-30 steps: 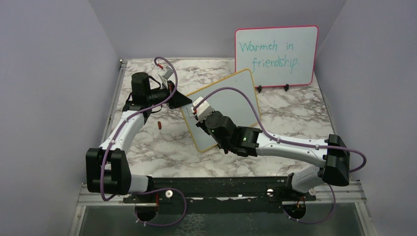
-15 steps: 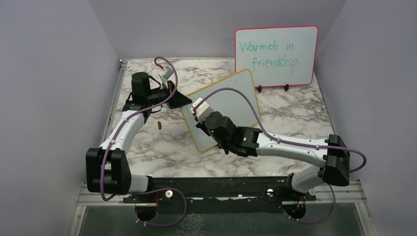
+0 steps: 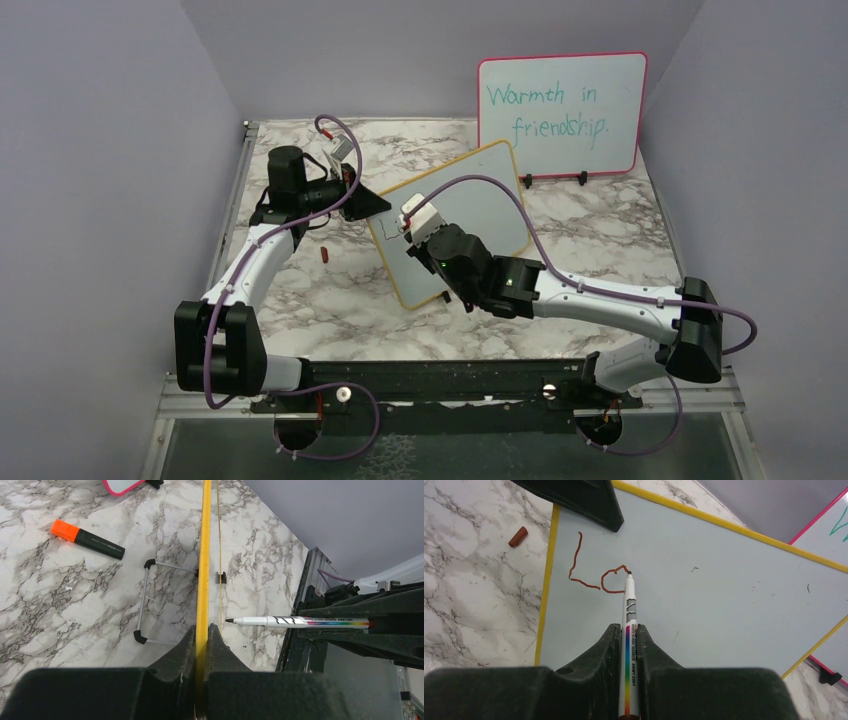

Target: Write a sentence on the whiteboard

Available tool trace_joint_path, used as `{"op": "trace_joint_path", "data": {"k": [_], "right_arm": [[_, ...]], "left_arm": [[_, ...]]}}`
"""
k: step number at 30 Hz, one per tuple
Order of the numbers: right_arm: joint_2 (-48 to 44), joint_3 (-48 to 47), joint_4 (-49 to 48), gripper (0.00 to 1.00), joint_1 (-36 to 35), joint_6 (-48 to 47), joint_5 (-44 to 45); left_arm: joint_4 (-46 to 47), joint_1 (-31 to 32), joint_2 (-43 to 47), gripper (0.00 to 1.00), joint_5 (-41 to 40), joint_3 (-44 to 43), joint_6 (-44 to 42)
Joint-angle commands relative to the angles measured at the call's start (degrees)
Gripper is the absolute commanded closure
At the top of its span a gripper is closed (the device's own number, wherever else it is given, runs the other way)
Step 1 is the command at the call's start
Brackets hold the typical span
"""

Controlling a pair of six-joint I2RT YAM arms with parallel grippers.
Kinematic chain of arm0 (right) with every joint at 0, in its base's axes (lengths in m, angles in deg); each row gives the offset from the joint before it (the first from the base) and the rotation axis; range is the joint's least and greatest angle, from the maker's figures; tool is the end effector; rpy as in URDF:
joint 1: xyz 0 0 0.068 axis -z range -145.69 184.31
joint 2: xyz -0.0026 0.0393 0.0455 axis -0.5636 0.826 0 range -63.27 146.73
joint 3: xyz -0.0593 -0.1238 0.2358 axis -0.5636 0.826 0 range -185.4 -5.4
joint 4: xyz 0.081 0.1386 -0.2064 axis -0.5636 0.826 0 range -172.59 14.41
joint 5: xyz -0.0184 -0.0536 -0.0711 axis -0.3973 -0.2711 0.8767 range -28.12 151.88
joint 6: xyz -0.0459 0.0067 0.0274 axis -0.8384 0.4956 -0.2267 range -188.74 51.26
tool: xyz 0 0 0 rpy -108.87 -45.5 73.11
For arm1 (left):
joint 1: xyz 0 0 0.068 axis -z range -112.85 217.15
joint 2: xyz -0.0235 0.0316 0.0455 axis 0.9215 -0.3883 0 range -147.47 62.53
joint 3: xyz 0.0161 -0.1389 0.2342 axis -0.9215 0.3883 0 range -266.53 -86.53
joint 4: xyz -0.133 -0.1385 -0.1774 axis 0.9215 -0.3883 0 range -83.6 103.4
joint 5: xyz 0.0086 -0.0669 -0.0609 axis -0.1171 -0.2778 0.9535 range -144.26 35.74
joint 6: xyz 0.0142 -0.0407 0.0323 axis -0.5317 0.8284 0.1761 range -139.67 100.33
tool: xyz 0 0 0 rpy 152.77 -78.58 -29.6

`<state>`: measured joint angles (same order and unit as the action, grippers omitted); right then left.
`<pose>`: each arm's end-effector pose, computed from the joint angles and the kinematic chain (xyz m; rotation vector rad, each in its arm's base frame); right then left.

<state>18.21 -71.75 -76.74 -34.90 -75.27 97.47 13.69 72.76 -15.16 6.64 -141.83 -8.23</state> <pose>0.1362 0.3004 0.3318 -0.8023 1.6879 0.1524 0.2932 -0.0600 0.2993 0.6191 1.8313 -1.2246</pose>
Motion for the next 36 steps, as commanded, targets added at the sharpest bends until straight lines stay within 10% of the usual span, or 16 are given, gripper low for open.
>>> {"op": "trace_joint_path", "data": {"k": [1, 36], "right_arm": [[-0.8, 1.4, -1.4, 0.99, 0.6, -0.6, 2.3], [1.6, 0.4, -2.9, 0.99, 2.0, -0.9, -0.6]], "left_arm": [[-4.8, 1.6, -1.5, 1.00, -2.8, 0.7, -4.9], [-5.0, 1.6, -1.7, 1.00, -2.7, 0.6, -5.2]]}}
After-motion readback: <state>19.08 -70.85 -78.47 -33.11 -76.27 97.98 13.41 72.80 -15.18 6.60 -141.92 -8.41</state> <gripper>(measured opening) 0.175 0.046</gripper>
